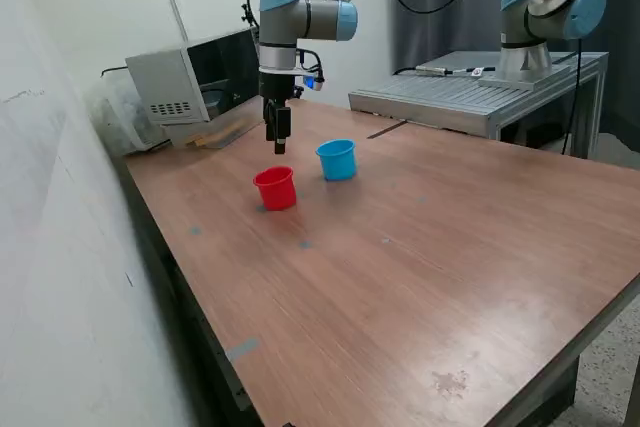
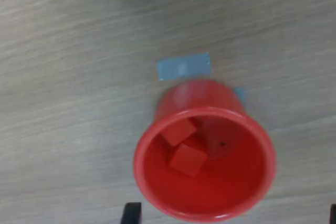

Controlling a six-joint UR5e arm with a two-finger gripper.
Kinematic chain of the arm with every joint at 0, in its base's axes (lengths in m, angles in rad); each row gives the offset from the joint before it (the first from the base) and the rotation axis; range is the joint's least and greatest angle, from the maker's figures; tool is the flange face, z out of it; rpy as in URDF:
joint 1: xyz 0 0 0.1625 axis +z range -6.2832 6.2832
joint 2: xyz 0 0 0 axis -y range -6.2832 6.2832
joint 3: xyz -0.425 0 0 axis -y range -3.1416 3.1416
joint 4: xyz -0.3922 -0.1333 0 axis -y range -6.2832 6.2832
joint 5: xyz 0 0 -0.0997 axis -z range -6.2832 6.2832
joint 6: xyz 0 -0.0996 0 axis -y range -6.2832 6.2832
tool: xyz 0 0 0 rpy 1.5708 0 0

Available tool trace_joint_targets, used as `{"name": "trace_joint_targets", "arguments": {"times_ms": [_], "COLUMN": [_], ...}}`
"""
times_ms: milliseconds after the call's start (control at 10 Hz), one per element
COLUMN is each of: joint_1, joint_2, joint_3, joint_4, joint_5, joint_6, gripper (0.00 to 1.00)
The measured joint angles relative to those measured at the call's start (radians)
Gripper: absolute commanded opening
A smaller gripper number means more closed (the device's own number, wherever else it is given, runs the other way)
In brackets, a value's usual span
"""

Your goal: Place red objects in the red bin, and blue objects in the blue bin.

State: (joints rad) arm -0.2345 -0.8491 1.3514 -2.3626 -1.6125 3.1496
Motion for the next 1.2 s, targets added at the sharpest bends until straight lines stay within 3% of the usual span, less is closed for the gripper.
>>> {"name": "trace_joint_targets", "arguments": {"times_ms": [200,500,800,1200], "joint_1": [0.029,0.142,0.243,0.372], "joint_2": [-0.111,-0.432,-0.681,-0.855], "joint_3": [0.034,0.121,0.182,0.249], "joint_4": [0.108,0.374,0.643,0.933], "joint_5": [0.001,-0.003,-0.016,-0.025], "joint_6": [0.001,0.011,0.057,0.084], "gripper": [1.00,1.00,1.00,1.00]}}
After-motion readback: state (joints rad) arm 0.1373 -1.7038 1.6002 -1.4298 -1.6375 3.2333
